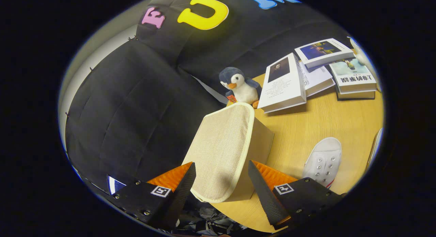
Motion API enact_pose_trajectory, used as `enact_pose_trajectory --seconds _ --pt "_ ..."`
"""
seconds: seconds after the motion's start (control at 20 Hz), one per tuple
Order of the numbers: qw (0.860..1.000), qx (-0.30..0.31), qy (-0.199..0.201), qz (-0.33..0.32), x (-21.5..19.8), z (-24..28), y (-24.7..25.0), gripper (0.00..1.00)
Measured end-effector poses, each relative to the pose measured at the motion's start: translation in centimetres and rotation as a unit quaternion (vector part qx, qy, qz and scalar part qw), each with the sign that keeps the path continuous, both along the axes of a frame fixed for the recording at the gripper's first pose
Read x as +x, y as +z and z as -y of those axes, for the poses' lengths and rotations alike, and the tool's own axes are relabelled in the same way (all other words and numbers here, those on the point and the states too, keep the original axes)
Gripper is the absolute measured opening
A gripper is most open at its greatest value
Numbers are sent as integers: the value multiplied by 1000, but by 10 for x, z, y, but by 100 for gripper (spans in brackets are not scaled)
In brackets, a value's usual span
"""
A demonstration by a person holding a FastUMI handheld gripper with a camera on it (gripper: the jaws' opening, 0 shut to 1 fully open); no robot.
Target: Open the storage box then place both shoes into the box .Put the left shoe in first, then the right shoe, with the right side of both shoes facing outward in a uniform manner.
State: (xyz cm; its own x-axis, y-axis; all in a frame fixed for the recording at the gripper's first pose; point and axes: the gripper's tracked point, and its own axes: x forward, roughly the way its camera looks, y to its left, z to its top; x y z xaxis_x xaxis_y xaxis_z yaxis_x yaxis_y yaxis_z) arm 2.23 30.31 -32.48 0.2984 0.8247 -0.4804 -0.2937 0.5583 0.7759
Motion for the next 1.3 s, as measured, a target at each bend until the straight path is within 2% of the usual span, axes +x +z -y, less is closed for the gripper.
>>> enact_pose_trajectory --seconds 0.2,0.4,0.45,0.65,0.75,0.85,0.95,1.15,1.3 --pt "999 7 7 -37 -1 -14 -27 95" --pt "997 34 8 -72 1 -29 -31 94" --pt "996 35 3 -77 4 -30 -31 91" --pt "996 33 3 -88 6 -29 -25 62" --pt "994 44 -15 -95 12 -27 -18 26" --pt "991 54 -20 -121 12 -26 -10 4" --pt "992 55 -11 -117 12 -30 -1 3" --pt "993 74 -7 -89 16 -43 50 3" --pt "997 62 4 -45 19 -62 88 3"
